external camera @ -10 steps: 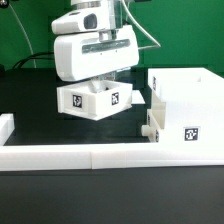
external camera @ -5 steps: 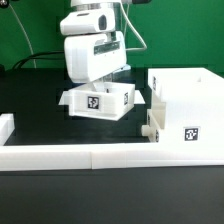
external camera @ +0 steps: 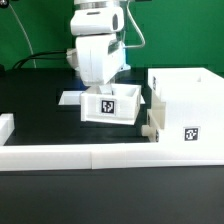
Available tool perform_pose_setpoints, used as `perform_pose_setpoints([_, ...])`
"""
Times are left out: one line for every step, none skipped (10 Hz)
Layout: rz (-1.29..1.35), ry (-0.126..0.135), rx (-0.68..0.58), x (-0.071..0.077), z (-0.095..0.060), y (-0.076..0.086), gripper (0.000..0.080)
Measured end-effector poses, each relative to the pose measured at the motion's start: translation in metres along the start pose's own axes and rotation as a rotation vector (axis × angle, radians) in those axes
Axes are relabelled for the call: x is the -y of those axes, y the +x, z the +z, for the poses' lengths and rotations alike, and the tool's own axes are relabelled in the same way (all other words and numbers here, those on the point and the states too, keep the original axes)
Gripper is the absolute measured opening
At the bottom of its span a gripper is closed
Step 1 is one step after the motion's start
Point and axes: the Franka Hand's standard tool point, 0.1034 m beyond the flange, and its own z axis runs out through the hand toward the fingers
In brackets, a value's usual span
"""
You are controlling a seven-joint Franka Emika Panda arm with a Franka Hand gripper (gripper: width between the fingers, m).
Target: Assemble drawer
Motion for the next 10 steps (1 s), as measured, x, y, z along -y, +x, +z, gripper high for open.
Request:
perform_pose_setpoints([0.002, 0.000, 0.000, 0.0011, 0.0009, -0.0009, 0.0042])
perform_pose_setpoints([0.000, 0.001, 0.000, 0.0015, 0.0014, -0.0012, 0.0042])
perform_pose_setpoints([-0.012, 0.001, 0.000, 0.0015, 0.0016, -0.0018, 0.0042])
perform_pose_setpoints([-0.015, 0.003, 0.000, 0.0016, 0.0018, -0.0016, 0.0042])
perform_pose_setpoints([-0.079, 0.005, 0.006, 0.0001, 0.0015, 0.0000, 0.0042])
perform_pose_setpoints([-0.171, 0.006, 0.016, -0.0037, 0.0000, 0.0034, 0.0042])
perform_pose_setpoints([-0.175, 0.007, 0.018, -0.0054, -0.0006, 0.0045, 0.0042])
perform_pose_setpoints([-0.171, 0.010, 0.018, -0.0042, 0.0003, 0.0029, 0.0042])
perform_pose_setpoints([-0.171, 0.010, 0.018, -0.0042, 0.0004, 0.0028, 0.0042])
perform_pose_setpoints([-0.167, 0.011, 0.019, -0.0053, -0.0004, 0.0035, 0.0042])
